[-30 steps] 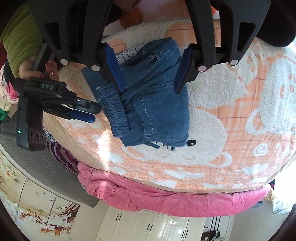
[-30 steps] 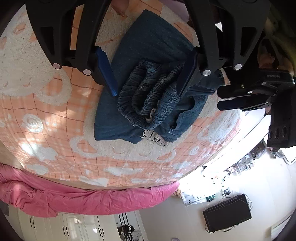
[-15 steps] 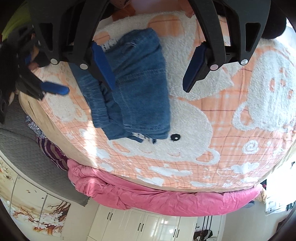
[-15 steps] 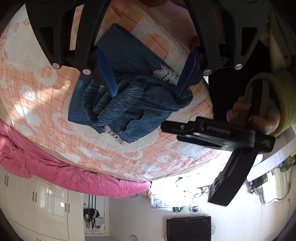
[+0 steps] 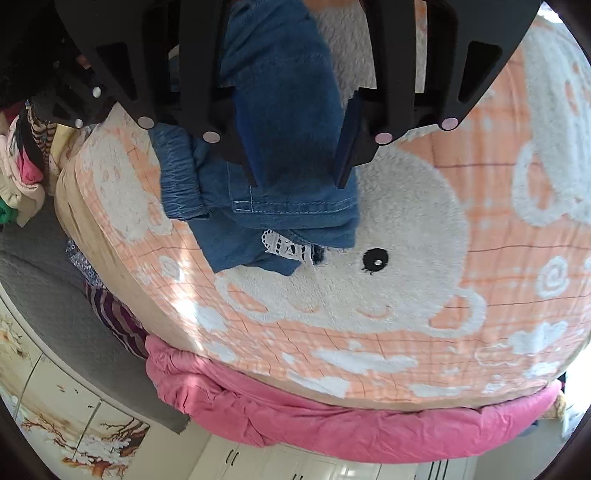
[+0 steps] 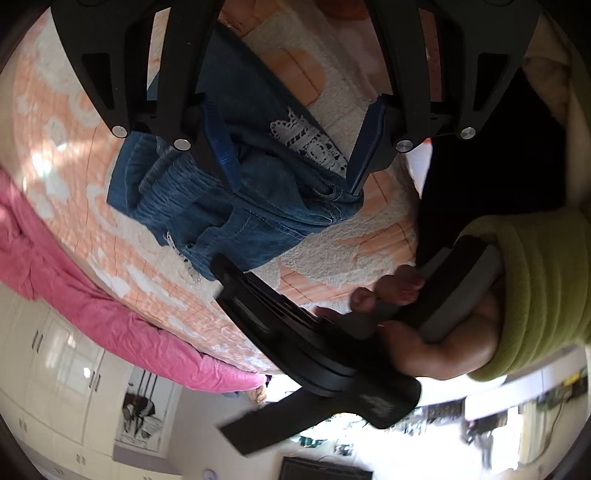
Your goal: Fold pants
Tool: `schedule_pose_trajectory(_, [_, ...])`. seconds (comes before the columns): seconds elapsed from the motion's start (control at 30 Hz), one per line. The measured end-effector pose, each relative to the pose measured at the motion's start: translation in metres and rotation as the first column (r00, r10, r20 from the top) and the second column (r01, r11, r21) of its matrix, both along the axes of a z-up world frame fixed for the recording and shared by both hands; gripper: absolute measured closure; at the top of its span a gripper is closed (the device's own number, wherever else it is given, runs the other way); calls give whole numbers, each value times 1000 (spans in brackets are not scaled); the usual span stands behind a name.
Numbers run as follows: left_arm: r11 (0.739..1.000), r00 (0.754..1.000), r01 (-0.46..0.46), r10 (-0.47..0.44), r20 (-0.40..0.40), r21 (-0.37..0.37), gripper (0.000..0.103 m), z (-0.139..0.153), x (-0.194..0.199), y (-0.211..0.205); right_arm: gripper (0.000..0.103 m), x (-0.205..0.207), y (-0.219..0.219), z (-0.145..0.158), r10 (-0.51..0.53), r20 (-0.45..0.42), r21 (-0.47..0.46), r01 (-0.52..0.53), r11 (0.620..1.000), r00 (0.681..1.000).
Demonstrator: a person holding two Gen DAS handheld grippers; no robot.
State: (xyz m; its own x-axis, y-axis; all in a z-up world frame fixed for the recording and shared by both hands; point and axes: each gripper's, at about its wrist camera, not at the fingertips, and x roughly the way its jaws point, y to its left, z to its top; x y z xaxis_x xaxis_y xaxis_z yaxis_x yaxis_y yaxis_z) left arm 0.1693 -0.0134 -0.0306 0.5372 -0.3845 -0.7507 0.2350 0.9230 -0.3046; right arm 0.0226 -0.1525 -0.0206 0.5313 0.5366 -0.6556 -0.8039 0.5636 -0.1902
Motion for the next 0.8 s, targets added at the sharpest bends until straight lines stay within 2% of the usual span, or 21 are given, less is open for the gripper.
schedule_pose_trajectory(0.1, [1000, 1000, 7, -7, -1, -3, 67, -16, 2, -1, 56, 3, 11, -4, -1, 40, -83, 4, 997, 999])
schedule_pose_trajectory(0.23, [1000, 1000, 9, -9, -3, -30, 67, -27, 4, 5, 68, 9, 26, -11, 41, 73, -156, -29, 987, 996])
schedule_pose_trajectory(0.3, [1000, 1000, 6, -6, 2, -29, 66, -28, 6, 5, 77, 15, 32, -14, 50, 63, -163, -39, 986, 997])
schedule_pose_trajectory(0.37, [1000, 1000, 7, -7, 0, -25, 66, -30, 9, 5, 94, 21, 35, -16, 51, 24, -152, -47, 987, 998])
schedule_pose_trajectory(0.43, [999, 1000, 7, -7, -6, -35, 65, -32, 11, 5, 99, 22, 28, -14, 70, -24, -114, -72, 991, 997])
schedule_pose_trajectory(0.53, [999, 1000, 13, -13, -6, -44, 65, -33, 12, 8, 101, 9, 12, -4, 126, -46, -72, -129, 989, 991])
schedule_pose_trajectory(0.6, [999, 1000, 13, -13, -8, -48, 65, -34, 13, 7, 102, 2, 4, -4, 141, -56, -76, -145, 987, 988])
schedule_pose_trajectory(0.8, [999, 1000, 16, -16, 2, -37, 65, -33, 13, 5, 102, 1, -7, -22, 86, -118, -79, -96, 992, 989])
